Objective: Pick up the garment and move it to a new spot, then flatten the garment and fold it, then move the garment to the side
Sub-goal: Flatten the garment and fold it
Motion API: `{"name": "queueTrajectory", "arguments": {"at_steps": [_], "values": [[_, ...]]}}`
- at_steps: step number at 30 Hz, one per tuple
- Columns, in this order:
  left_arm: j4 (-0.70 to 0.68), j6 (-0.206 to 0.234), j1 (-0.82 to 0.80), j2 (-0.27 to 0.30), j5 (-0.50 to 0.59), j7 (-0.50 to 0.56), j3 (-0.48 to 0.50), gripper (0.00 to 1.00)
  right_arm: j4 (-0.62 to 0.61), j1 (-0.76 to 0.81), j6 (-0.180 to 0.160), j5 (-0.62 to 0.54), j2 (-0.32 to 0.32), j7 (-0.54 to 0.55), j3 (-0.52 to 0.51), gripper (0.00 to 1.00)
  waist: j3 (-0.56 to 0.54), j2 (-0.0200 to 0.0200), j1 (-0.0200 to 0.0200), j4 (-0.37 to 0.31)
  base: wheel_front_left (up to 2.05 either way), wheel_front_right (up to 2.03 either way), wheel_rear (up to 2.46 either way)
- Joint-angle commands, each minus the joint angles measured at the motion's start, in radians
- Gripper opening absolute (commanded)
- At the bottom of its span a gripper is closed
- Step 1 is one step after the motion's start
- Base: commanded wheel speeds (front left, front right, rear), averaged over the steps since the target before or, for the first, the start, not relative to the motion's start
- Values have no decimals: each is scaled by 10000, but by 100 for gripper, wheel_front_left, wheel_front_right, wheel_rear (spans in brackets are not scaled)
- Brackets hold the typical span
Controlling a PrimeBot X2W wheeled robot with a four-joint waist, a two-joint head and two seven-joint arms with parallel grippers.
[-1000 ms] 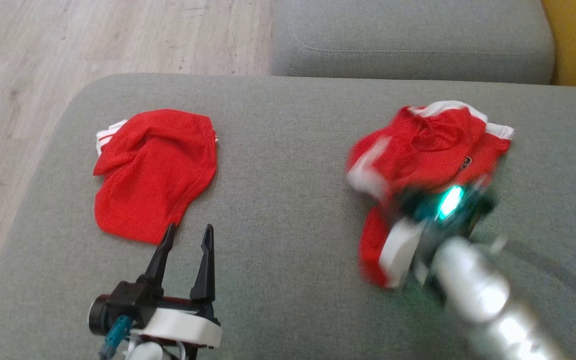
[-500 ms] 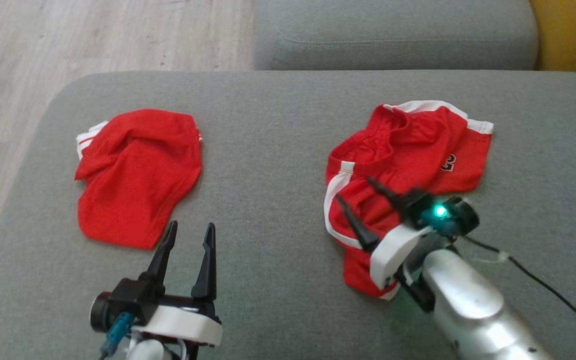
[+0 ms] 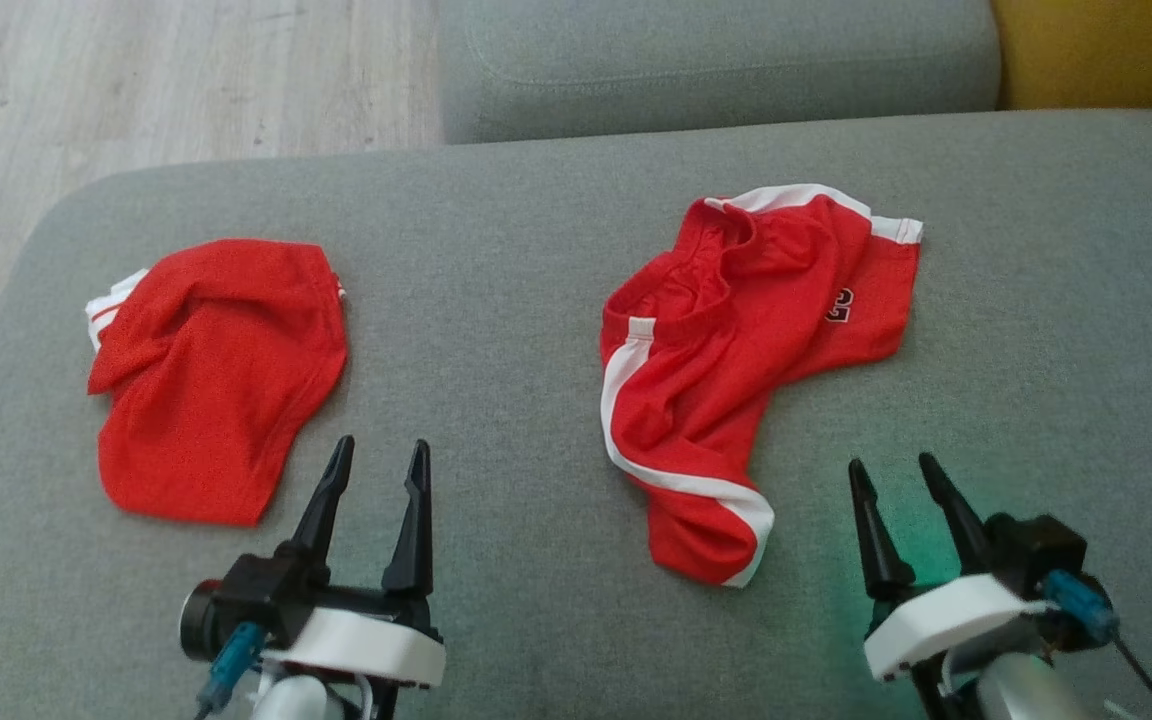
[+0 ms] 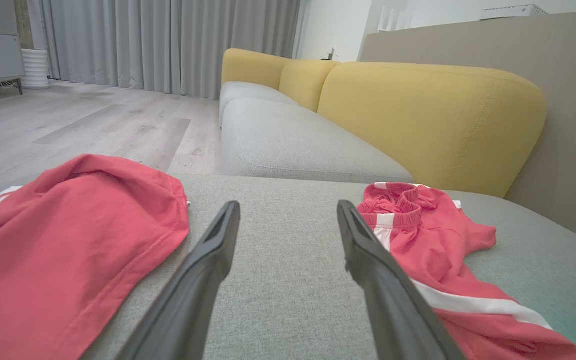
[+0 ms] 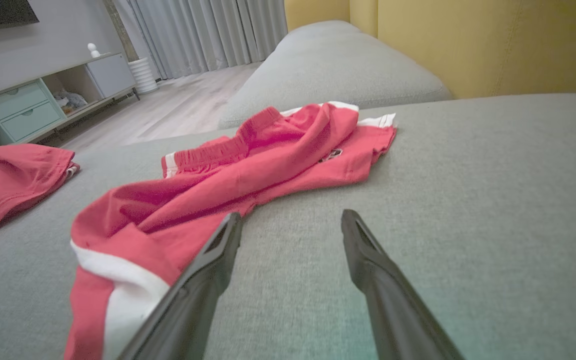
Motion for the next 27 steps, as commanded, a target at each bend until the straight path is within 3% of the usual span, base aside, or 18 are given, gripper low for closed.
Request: {"name": "queueTrajectory", "arguments": {"at_steps": [1, 11, 26, 27], "values": [[-344, -1, -546, -10, 3, -53, 245, 100, -529, -367, -7, 77, 168, -107, 276, 100, 76, 0, 0, -48, 0, 0, 0], [-260, -101, -702, -10, 78, -53, 195, 100, -861, -240, -7, 23, 172, 564, 578, 100, 271, 0, 0, 62, 0, 0, 0], [-205, -100, -777, -10, -20, -53, 148, 100, -344, -206, -7, 511, 173, 2676, 2274, 100, 502, 0, 0, 690, 0, 0, 0], [-203, -101, -781, -10, -28, -53, 143, 100, -328, -216, -7, 586, 173, 2743, 2339, 71, 510, 0, 0, 705, 0, 0, 0]]}}
